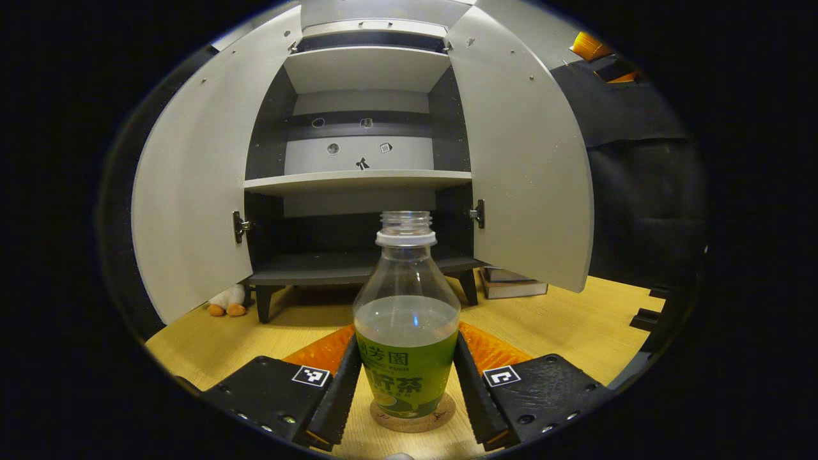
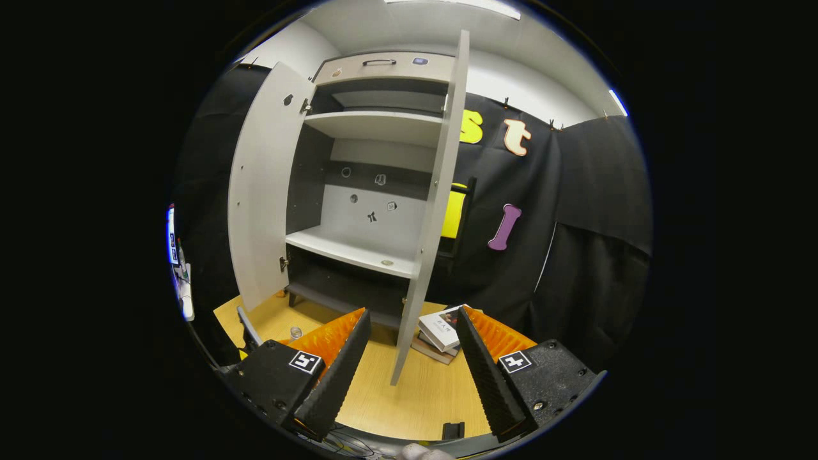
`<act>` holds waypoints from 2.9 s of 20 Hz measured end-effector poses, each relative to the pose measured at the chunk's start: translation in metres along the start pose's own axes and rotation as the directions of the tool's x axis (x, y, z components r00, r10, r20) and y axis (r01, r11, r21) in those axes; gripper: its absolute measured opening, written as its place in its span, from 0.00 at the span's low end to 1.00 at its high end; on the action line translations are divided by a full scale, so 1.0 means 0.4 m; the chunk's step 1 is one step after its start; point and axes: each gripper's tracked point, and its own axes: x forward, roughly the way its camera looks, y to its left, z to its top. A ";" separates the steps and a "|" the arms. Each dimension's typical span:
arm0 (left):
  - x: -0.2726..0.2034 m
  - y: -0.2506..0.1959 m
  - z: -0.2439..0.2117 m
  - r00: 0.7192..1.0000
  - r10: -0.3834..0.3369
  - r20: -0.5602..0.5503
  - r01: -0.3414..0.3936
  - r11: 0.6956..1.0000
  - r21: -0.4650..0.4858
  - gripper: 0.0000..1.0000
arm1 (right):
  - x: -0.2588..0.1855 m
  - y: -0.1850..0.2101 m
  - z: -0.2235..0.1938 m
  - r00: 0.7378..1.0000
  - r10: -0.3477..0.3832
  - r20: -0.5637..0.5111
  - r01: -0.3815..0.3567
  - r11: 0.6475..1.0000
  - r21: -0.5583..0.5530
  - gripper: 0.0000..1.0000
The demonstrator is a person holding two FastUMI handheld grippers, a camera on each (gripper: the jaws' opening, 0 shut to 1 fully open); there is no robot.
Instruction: Grasp the bottle in the cabinet with the left hand and place it on the coaster, then close the right door with the right hand and the left door with the left hand.
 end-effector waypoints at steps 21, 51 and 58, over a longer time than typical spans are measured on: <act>-0.018 0.011 0.158 1.000 -0.009 0.020 0.009 1.000 -0.021 0.96 | -0.063 0.039 0.070 0.998 0.003 0.058 -0.004 1.000 0.024 0.83; -0.636 0.365 0.688 0.940 0.334 0.071 -0.337 0.941 0.035 0.96 | -0.101 -0.095 0.126 0.973 -0.141 0.183 0.125 0.987 0.100 0.83; -0.594 0.245 0.709 0.942 0.330 0.053 -0.330 0.944 -0.008 0.96 | 0.112 -0.314 0.223 0.965 -0.157 0.211 0.138 0.985 0.104 0.83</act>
